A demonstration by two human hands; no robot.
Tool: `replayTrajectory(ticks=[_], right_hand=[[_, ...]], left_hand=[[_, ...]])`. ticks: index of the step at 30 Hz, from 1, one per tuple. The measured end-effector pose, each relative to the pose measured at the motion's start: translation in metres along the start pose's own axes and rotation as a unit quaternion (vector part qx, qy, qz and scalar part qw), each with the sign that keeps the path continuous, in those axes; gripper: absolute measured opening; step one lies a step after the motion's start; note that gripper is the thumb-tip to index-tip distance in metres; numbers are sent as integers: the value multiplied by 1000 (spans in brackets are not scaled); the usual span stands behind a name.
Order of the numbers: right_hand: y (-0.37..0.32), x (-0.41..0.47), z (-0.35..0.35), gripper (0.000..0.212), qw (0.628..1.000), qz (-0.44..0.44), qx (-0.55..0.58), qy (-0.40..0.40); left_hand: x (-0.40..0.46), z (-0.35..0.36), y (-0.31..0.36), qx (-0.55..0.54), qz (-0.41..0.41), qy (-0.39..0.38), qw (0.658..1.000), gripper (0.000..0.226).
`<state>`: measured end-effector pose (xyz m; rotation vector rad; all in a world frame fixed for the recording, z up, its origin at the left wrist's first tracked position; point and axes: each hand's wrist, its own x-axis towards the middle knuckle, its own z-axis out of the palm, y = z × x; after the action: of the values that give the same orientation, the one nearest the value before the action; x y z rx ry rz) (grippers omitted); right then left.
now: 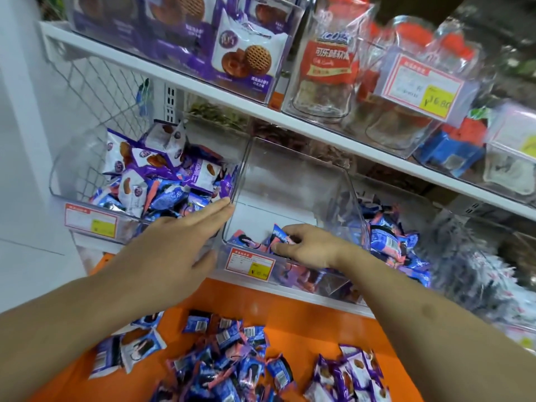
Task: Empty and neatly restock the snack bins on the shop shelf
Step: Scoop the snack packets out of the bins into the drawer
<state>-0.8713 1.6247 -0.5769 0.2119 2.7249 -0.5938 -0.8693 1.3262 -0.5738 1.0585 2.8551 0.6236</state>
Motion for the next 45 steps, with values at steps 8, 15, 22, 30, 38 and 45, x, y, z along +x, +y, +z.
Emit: replayTrajectory(ticks=[8, 15, 22, 30, 38, 45], right_hand=[[2, 1, 0, 37, 993, -19, 42, 110], [-23, -29, -43, 43, 959, -67, 143, 233], [-52, -105, -37, 45, 942, -140, 237, 193], [-15, -129, 141, 47, 984, -44, 169, 44], [41, -93, 247, 22, 970, 69, 229, -49], [59, -90, 204, 44, 970, 72, 225, -46]], left_hand=[[-1, 1, 1, -29, -1, 36, 999, 76], [0, 2, -2, -16, -3, 32, 999, 77], [-3, -9, 6, -30, -27, -9, 999, 80], [-8, -12, 7, -53, -19, -9, 998, 77], [-5, -4, 2, -42, -9, 9, 999, 77], [-2, 0, 0, -33, 1, 16, 999, 77]])
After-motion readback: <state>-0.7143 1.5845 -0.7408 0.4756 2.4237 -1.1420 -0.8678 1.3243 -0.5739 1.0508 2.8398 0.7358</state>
